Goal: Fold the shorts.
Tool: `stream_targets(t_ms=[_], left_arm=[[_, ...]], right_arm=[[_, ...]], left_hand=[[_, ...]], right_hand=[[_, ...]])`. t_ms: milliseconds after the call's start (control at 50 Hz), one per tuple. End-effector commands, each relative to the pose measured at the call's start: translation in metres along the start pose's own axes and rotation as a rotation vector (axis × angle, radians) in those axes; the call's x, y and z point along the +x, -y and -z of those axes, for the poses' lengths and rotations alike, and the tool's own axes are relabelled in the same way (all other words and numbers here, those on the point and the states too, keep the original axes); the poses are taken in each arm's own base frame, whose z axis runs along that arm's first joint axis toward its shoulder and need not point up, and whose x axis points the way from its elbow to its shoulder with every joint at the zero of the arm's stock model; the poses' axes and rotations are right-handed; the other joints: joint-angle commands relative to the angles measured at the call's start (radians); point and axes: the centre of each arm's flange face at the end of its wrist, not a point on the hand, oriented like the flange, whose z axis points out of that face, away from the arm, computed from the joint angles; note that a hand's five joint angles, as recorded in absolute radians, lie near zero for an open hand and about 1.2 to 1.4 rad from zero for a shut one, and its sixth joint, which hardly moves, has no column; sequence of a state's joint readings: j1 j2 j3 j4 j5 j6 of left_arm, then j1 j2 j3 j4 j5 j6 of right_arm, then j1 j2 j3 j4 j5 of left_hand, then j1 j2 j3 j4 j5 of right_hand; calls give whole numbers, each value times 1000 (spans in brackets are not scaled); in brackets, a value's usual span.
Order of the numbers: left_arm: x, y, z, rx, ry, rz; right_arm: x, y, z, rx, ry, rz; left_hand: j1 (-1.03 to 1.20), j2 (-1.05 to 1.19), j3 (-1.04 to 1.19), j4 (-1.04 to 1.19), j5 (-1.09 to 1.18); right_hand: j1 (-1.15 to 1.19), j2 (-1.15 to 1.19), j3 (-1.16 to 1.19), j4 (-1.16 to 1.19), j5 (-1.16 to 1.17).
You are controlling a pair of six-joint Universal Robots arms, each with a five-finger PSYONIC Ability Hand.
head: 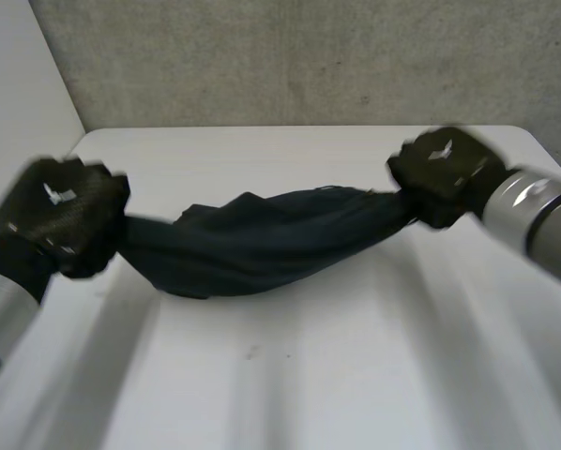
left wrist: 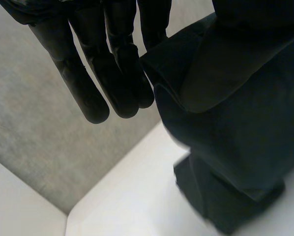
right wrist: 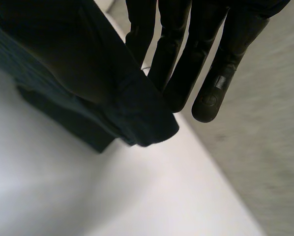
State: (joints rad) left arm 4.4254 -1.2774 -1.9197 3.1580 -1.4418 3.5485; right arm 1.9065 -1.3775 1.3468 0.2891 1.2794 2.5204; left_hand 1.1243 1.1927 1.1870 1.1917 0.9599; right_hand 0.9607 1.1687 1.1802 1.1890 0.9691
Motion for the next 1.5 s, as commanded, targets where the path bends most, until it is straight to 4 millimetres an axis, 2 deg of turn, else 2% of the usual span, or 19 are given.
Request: stream_targets(t_ms=[20,120,220,280,420,520,600,660,720,760,800,880,940,1020,1140,1220,1280,1380,1500], left_arm=[[-23,60,14,80,-4,167],[-39,94,15,185,42,192],[-51,115,13,255,77,192],[-52,116,11,256,74,213],[-32,66,-37,58,-6,258],[6,15,-84,-116,-99,270],[15,-4,-118,-161,-63,254],[12,-3,-139,-138,-21,239],[5,22,-164,-22,32,229],[-17,70,-183,192,117,225],[-30,100,-185,318,166,220],[-72,184,-171,688,339,188],[-83,205,-162,781,404,178],[-88,222,-144,843,432,182],[-75,187,-154,708,389,178],[-62,149,-156,579,347,169],[-46,102,-162,438,308,160],[-20,36,-163,265,254,150],[29,-70,-161,-12,147,125]], right_arm=[[35,68,57,124,-197,95],[50,94,80,198,-295,116],[57,100,82,203,-345,122],[57,91,70,159,-336,113],[41,48,25,-12,-208,101],[14,13,-14,-112,-90,92],[8,-2,-41,-127,-83,82],[12,-3,-63,-81,-145,92],[24,16,-79,36,-247,116],[37,44,-86,181,-341,136],[48,67,-86,285,-411,146],[80,125,-72,573,-603,179],[95,154,-53,715,-710,188],[93,168,-39,778,-733,188],[78,152,-48,725,-675,182],[61,124,-62,633,-605,176],[47,103,-73,564,-540,174],[-2,29,-113,357,-330,166],[-49,-49,-133,101,-138,138]], left_hand=[[272,204,209,205,262],[272,204,209,205,262],[272,204,209,205,262],[272,204,209,205,262],[272,204,209,205,262],[272,204,209,205,262],[272,204,209,205,262],[272,204,209,205,262],[272,204,209,205,262],[272,204,209,205,262],[272,204,209,205,262],[272,204,209,205,262],[272,204,209,205,262],[272,204,209,205,262],[272,204,209,205,262],[272,204,209,205,262],[272,204,209,205,262],[272,204,209,205,262],[272,204,209,205,262]], right_hand=[[436,228,216,207,253],[436,228,216,207,253],[436,228,216,207,253],[436,228,216,207,253],[436,228,216,207,253],[436,228,216,207,253],[436,228,216,207,253],[436,228,216,207,253],[436,228,216,207,253],[436,228,216,207,253],[436,228,216,207,253],[436,228,216,207,253],[436,228,216,207,253],[436,228,216,207,253],[436,228,216,207,253],[436,228,216,207,253],[436,228,216,207,253],[436,228,216,207,253],[436,228,216,207,253]])
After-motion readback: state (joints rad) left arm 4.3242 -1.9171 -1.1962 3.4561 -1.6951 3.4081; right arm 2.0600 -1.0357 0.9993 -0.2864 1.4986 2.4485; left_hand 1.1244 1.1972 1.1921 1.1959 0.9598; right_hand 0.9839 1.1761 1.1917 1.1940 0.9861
